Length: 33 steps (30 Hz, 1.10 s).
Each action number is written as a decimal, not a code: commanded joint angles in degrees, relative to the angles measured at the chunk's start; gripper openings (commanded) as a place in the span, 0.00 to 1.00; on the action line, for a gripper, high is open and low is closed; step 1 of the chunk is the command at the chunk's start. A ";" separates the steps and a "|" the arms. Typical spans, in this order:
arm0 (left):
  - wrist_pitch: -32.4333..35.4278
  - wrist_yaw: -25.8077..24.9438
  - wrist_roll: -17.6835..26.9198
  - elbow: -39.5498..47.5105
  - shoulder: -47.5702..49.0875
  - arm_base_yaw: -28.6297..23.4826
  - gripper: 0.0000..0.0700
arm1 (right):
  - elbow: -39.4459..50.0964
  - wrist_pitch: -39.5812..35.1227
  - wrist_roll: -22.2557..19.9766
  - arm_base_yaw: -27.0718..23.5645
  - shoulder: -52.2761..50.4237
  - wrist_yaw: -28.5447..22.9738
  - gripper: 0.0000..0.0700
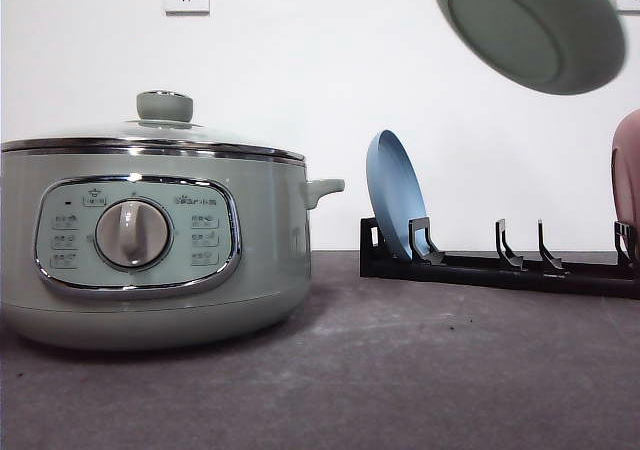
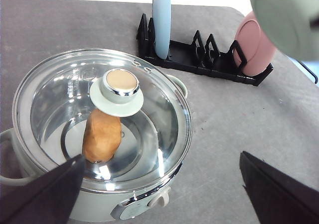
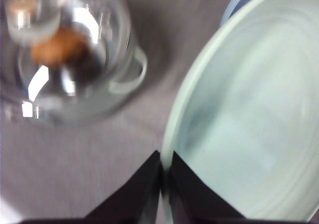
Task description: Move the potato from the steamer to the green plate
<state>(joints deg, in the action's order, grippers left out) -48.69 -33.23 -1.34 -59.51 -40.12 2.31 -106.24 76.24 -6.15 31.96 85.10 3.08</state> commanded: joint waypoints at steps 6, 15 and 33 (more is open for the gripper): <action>0.26 -0.42 0.70 -1.31 -0.31 0.07 0.91 | 7.35 0.31 0.09 10.35 0.15 -7.16 0.01; 0.26 -0.42 0.72 -1.31 -0.31 0.07 0.91 | 23.15 -5.37 4.16 21.09 0.18 -12.76 0.01; 0.24 -0.42 0.68 -1.31 -0.31 0.07 0.91 | 43.94 -22.38 7.66 27.98 1.51 -13.84 0.01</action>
<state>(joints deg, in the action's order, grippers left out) -48.69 -33.23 -1.34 -59.51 -40.12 2.31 -62.08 54.54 0.48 59.20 85.37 -10.31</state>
